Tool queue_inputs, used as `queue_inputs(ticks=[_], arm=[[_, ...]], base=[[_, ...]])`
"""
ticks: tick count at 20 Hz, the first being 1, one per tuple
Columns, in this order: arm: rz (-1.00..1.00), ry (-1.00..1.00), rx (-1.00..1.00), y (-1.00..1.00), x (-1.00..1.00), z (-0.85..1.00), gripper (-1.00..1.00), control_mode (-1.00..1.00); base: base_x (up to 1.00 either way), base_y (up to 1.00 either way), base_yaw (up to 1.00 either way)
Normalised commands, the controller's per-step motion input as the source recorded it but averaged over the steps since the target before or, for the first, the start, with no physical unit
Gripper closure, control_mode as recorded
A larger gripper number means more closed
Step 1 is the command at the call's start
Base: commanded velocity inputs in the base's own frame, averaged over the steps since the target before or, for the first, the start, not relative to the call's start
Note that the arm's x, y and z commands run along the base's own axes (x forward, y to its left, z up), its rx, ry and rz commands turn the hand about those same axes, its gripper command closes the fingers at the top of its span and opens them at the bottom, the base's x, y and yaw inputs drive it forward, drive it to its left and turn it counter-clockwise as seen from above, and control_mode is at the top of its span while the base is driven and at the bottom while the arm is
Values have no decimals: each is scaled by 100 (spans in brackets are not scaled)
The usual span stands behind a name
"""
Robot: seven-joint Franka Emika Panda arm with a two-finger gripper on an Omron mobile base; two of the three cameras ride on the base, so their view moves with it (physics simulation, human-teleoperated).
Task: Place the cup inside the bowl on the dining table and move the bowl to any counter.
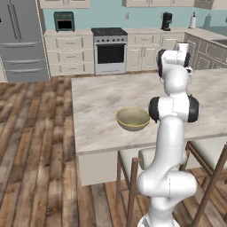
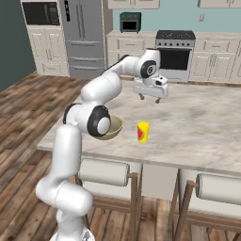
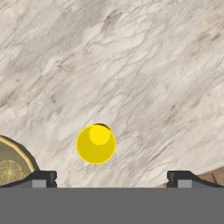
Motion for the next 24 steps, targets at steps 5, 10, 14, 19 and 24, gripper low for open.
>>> queue_inputs(ticks=[5, 10, 14, 19, 24], arm=[[0, 0, 0, -5, 0, -6, -100, -100], [0, 0, 0, -1, 0, -15, -100, -100], [0, 0, 0, 0, 1, -26, -100, -100], [0, 0, 0, 0, 9, -26, -100, -100], [0, 0, 0, 0, 8, -23, -100, -100]], base=[[0, 0, 0], [0, 0, 0], [0, 0, 0], [0, 0, 0], [0, 0, 0]])
